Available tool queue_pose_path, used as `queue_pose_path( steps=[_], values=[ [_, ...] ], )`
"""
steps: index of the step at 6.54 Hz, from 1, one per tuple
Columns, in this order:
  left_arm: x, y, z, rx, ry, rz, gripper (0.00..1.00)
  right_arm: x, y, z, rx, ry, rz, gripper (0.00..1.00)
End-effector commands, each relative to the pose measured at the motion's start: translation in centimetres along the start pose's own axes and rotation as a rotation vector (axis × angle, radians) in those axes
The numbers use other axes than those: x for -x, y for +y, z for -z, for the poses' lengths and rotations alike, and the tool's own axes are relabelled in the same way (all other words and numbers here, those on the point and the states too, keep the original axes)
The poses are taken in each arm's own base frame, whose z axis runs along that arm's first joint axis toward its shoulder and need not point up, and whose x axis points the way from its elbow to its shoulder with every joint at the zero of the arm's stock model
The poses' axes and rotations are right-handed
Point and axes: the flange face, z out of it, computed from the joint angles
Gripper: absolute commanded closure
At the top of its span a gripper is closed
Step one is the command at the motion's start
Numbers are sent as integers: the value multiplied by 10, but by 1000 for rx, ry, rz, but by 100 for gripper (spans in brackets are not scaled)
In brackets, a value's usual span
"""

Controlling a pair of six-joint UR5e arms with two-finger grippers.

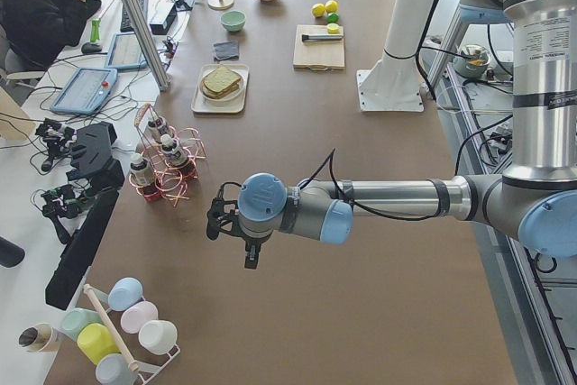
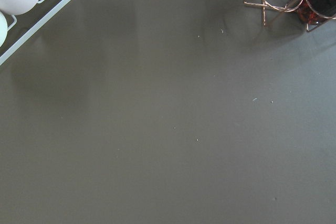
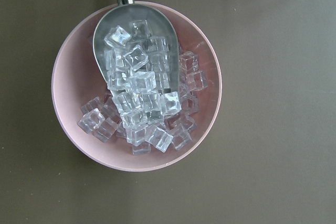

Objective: Make sandwich and place on tray

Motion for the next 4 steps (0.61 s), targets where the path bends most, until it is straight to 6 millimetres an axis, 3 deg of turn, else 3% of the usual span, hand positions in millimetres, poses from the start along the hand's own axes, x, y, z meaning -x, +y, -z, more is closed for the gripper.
queue_pose_path(
  steps=[1, 2, 4],
  values=[
    [3, 1, 5, -19, -82, -12, 3, -2, 2, -3, -11, -10, -10, 1],
    [3, -3, 15, -51, -230, -36, 3, -2, 2, -4, -11, -10, -10, 0],
    [-11, -15, 13, -39, -230, -49, 3, -2, 2, -4, -11, -10, -10, 0]
  ],
)
